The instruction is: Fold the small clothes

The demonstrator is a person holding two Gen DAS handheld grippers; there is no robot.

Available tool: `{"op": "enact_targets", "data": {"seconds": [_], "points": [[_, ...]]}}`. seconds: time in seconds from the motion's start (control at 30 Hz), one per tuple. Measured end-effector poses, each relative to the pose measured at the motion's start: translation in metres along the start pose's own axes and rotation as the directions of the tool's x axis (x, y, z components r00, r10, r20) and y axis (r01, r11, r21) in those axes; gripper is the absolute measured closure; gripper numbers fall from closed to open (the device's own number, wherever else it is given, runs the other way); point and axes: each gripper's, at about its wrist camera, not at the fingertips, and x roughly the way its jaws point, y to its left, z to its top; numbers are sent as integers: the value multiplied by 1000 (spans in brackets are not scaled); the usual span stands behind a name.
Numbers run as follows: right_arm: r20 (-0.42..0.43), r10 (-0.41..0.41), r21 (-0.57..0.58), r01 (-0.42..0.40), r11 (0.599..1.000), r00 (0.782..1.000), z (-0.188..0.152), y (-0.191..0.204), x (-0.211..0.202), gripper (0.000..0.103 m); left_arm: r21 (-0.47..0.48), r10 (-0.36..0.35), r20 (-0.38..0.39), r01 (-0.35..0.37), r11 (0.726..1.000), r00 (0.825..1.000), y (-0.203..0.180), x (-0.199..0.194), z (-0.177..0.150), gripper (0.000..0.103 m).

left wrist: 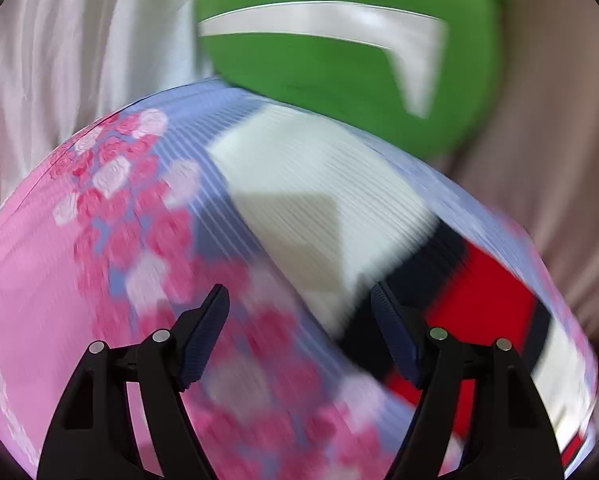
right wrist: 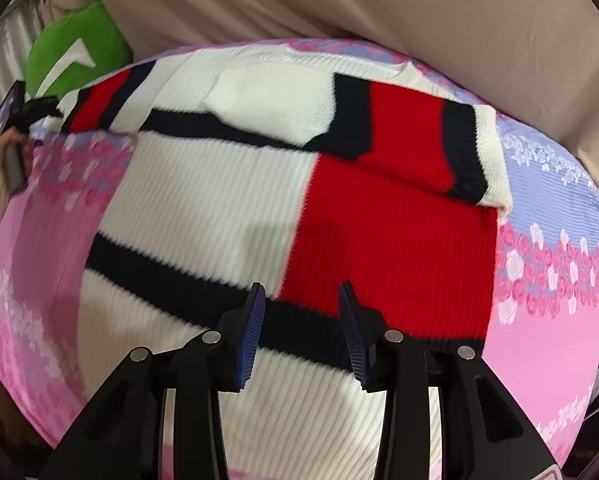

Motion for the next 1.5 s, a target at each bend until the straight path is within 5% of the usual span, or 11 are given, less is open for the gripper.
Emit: {"op": "enact_targets", "data": {"seconds": [0.2,0.3,0.5,0.77,0.83,0.9,0.97,1.17,1.23,1.37,1.5], "points": [[-45,-19,-28,18,999,999,-18,31,-8,62,-161,-74,-51,65,985,996,28,35,33,42],[-48,-19,-21,18,1000,999,-20,37,-10,62,-61,-124,-51,121,991,991,8,26,38,95],[-22,13,5,-13,1000,1000,-14,40,-14,62,274,-201,117,163,948,973,-84,-80,20,96],[40,44,52,-46,998,998,-12,23,-23,62,616,-459,67,325,717,886,-245,-228,-100,96],[52,41,83,-45,996,998,-16,9,-25,62,690,-443,73,275,669,894,-281,-245,-142,96],[58,35,120,-41,992,998,-22,-8,-26,62,782,-373,193,87,617,908,-322,-259,-197,95],[59,23,169,-33,985,998,-30,-29,-27,62,830,-331,309,-83,551,892,-358,-261,-249,93],[51,-37,287,20,958,998,-57,-87,-30,62,900,-303,251,-107,423,919,-407,-236,-346,90],[42,-51,324,34,945,998,-63,-103,-28,62,912,-297,236,-106,396,925,-407,-230,-363,70],[49,-50,375,28,927,998,-63,-129,-24,62,902,-319,118,33,430,940,-373,-228,-361,44],[104,-10,379,-30,925,995,-33,-143,-18,53,753,-331,-55,257,606,942,-316,-210,-311,42]]}}
